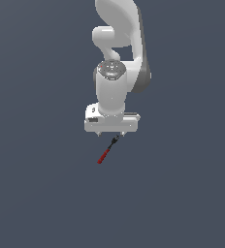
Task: Pick up the object and move it to a goal position.
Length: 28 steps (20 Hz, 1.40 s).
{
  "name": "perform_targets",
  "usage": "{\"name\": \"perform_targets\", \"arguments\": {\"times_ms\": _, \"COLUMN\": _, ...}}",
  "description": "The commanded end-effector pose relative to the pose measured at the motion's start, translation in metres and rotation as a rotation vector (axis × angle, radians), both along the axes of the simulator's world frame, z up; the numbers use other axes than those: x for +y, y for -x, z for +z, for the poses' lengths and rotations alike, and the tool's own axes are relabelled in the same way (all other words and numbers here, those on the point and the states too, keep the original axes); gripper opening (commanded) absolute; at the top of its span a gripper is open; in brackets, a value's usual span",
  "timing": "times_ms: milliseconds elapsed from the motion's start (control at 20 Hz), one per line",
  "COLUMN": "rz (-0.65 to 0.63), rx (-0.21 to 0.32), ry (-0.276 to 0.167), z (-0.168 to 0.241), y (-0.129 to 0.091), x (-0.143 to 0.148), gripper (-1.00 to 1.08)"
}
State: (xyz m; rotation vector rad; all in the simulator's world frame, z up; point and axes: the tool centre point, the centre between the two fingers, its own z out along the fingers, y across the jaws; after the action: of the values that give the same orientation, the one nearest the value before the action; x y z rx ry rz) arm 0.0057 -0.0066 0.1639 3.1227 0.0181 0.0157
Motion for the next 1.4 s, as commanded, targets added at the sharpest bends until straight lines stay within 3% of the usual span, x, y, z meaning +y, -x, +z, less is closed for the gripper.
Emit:
{"name": "perform_targets", "arguments": {"times_ms": 0, "rz": 0.000, "rx": 0.000, "ry": 0.000, "z": 0.000, "y": 0.000, "x": 0.000, "gripper": 1.00}}
{"name": "perform_targets", "arguments": {"times_ms": 450, "rz": 0.052, "rx": -0.051, "ry": -0.008, "z": 0.018, "y": -0.015, "x": 0.020, "gripper": 1.00}}
{"name": "perform_targets", "arguments": {"times_ms": 700, "rz": 0.051, "rx": -0.050, "ry": -0.008, "z": 0.018, "y": -0.014, "x": 0.020, "gripper": 1.00}}
{"name": "perform_targets", "arguments": {"times_ms": 1350, "rz": -0.146, "rx": -0.031, "ry": -0.024, "z": -0.023, "y": -0.008, "x": 0.012, "gripper": 1.00}}
